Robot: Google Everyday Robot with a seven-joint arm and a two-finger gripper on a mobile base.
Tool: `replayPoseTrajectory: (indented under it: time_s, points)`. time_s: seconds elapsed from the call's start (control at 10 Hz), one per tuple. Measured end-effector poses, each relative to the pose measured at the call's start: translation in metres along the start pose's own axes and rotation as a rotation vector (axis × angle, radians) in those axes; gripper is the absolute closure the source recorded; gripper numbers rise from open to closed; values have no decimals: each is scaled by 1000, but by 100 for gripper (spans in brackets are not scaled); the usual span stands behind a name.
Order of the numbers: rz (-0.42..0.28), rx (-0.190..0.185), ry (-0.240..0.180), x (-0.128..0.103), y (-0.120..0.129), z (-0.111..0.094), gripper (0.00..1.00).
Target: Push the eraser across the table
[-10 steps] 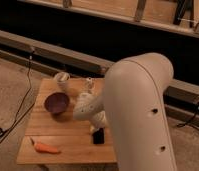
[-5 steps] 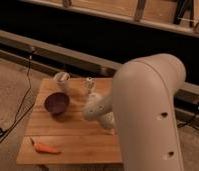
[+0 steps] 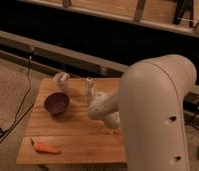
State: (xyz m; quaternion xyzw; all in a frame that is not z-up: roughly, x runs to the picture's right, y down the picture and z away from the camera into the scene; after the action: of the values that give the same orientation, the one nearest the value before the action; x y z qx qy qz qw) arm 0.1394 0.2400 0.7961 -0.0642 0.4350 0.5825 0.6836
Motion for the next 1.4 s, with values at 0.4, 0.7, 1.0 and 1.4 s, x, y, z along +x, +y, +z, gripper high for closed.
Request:
replayPoseTrajectory:
  time_s: [0.4, 0.7, 1.0, 1.4]
  points:
    - [24, -53, -11, 9, 6, -11, 20]
    - [75, -162, -42, 17, -12, -41, 20]
    - [58, -329, -92, 31, -21, -89, 20]
    - [14, -397, -119, 40, -15, -111, 20]
